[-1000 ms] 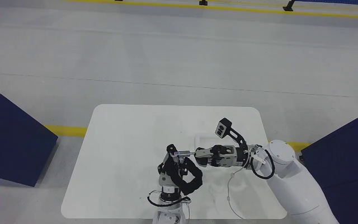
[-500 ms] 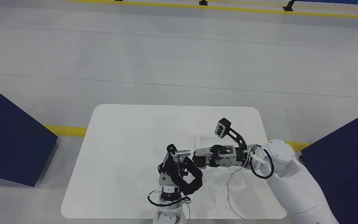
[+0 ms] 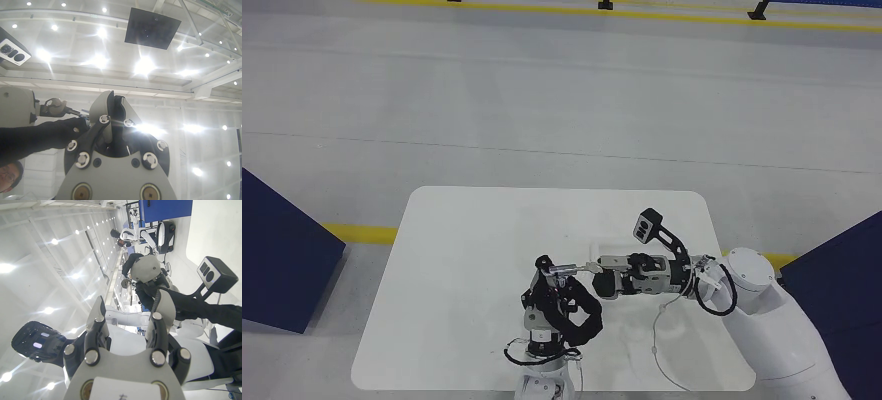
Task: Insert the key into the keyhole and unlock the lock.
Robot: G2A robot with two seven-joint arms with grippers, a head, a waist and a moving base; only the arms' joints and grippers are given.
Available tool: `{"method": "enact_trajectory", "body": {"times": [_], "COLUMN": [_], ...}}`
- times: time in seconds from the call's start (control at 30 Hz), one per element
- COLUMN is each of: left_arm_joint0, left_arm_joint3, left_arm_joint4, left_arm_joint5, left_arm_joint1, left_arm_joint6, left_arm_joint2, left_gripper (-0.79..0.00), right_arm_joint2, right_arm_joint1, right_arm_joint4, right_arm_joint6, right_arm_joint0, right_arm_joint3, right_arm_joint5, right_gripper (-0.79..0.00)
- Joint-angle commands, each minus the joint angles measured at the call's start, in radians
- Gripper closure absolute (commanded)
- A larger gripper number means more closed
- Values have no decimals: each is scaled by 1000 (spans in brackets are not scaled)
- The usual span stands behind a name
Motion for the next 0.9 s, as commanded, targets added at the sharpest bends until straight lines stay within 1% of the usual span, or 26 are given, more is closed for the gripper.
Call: {"method": "enact_trajectory", "body": {"times": [0.0,0.03,0.1,0.13,0.17,0.2,0.23,0.87], "left_arm_joint0": [0,0,-1,-1,-1,-1,-1,10], "left_arm_joint3": [0,0,0,1,2,2,2,-1], "left_arm_joint4": [0,1,-1,0,0,1,1,52], "left_arm_joint5": [1,1,6,9,12,14,15,31], "left_arm_joint1": [0,0,0,0,0,0,0,3], "left_arm_joint6": [2,2,2,4,4,4,4,0], "left_arm_joint2": [-1,-1,-1,0,1,1,2,0], "left_gripper": [0,0,0,0,0,0,0,0], "right_arm_joint2": [7,9,12,12,12,10,8,-10], "right_arm_joint1": [1,2,2,2,2,1,1,-6], "right_arm_joint4": [-3,-4,-5,-7,-8,-9,-9,-10], "right_arm_joint6": [4,5,8,7,6,6,6,21], "right_arm_joint0": [-2,-3,-4,-4,-4,-3,-2,11], "right_arm_joint3": [2,2,3,4,5,4,5,0], "right_arm_joint5": [0,-1,-2,-1,-1,-3,-4,-10], "right_gripper": [-286,-277,-231,-185,-120,-28,0,0]}}
